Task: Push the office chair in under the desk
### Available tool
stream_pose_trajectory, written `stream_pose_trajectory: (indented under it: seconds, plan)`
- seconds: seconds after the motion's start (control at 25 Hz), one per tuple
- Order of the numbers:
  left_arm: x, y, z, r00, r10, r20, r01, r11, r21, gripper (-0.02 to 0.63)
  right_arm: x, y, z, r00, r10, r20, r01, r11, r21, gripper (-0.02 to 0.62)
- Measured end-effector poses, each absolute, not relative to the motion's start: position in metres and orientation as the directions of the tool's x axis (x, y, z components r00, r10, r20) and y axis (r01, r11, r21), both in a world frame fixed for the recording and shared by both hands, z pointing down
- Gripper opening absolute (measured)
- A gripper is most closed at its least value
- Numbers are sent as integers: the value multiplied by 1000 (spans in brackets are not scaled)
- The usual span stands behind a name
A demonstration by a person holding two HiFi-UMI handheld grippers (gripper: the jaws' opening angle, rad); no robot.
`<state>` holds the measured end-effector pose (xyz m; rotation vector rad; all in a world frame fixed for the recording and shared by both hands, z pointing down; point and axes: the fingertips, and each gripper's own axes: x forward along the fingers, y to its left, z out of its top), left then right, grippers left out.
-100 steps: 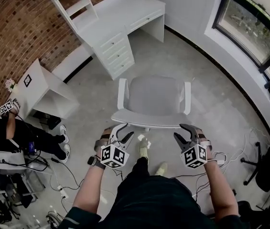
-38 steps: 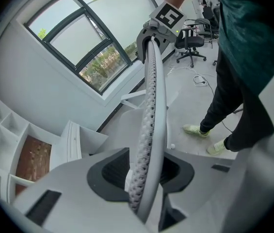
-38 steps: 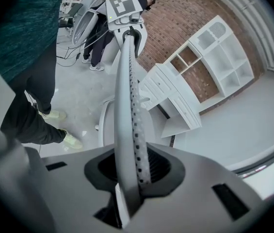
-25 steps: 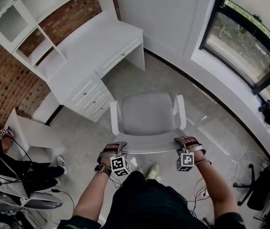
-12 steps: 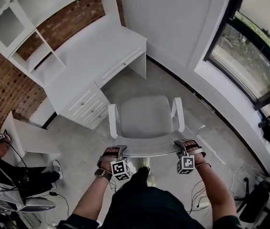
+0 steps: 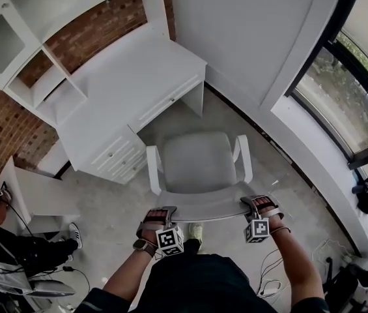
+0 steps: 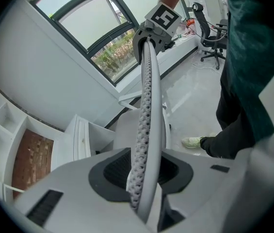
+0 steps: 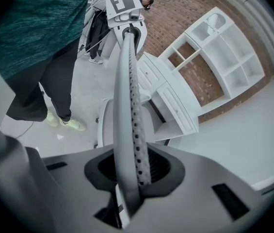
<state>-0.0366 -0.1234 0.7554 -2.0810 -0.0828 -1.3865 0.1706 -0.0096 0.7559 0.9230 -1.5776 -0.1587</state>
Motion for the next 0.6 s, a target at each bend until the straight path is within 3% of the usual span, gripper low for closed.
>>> stream_pose_trajectory:
  seconds: [0.6]
  plan:
    - [43, -148, 754, 418, -318, 851, 248, -861, -443, 114, 276, -71, 774, 16, -605, 796, -337, 747, 574, 74]
